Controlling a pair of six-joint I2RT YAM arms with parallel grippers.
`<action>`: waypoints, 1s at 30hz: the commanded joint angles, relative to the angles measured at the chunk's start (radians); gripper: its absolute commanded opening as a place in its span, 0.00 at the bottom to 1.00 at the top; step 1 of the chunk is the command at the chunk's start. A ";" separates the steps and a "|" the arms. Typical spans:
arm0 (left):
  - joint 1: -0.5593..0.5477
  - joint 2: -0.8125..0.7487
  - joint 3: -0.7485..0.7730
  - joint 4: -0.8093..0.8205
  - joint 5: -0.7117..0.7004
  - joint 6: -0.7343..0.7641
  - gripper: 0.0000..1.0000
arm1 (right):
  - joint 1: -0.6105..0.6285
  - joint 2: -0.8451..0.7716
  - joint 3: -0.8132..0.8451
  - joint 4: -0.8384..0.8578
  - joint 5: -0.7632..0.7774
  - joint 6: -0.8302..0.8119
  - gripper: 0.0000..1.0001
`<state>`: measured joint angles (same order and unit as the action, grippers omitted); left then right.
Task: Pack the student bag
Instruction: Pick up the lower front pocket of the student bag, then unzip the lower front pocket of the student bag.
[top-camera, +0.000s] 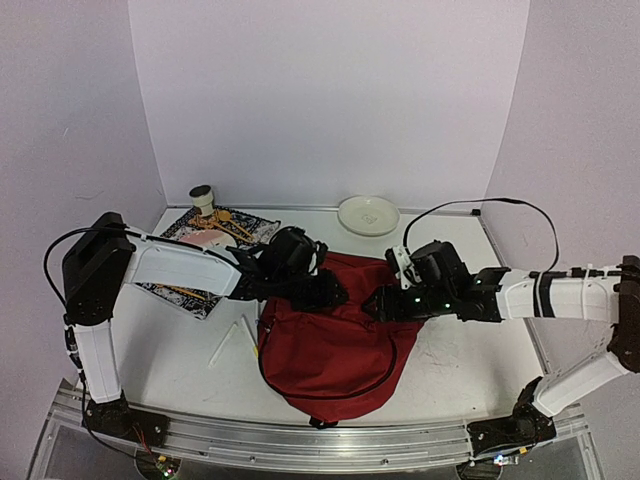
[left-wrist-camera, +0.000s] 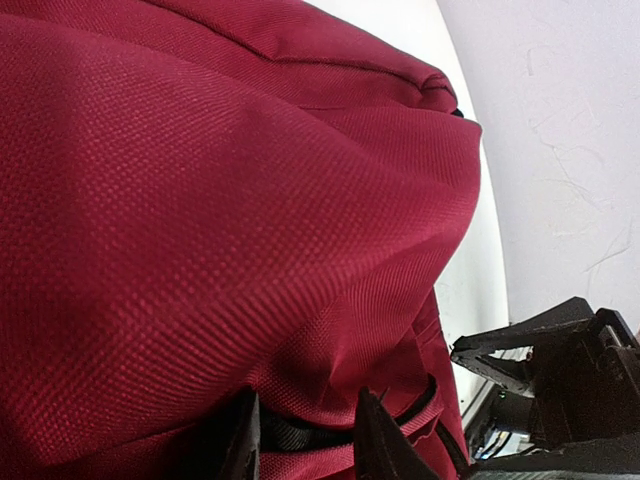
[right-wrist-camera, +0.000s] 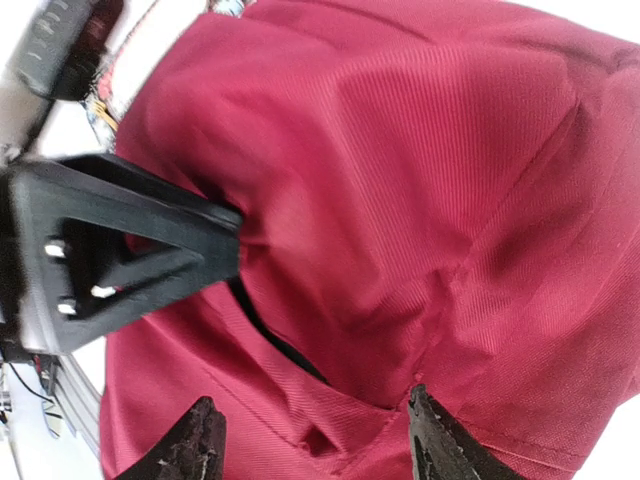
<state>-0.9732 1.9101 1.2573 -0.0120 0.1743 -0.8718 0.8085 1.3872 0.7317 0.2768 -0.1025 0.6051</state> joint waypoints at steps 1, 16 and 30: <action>-0.004 -0.005 -0.030 0.085 0.059 -0.048 0.30 | 0.006 -0.002 0.046 -0.019 0.033 0.004 0.64; -0.004 -0.024 -0.068 0.168 0.052 -0.101 0.25 | 0.006 0.153 0.054 -0.007 0.033 0.008 0.38; -0.018 0.025 -0.039 0.186 0.091 -0.119 0.18 | 0.019 0.127 0.043 0.025 0.007 0.002 0.27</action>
<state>-0.9726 1.9197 1.1957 0.1341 0.2315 -0.9783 0.8143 1.5352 0.7773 0.3298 -0.0829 0.6155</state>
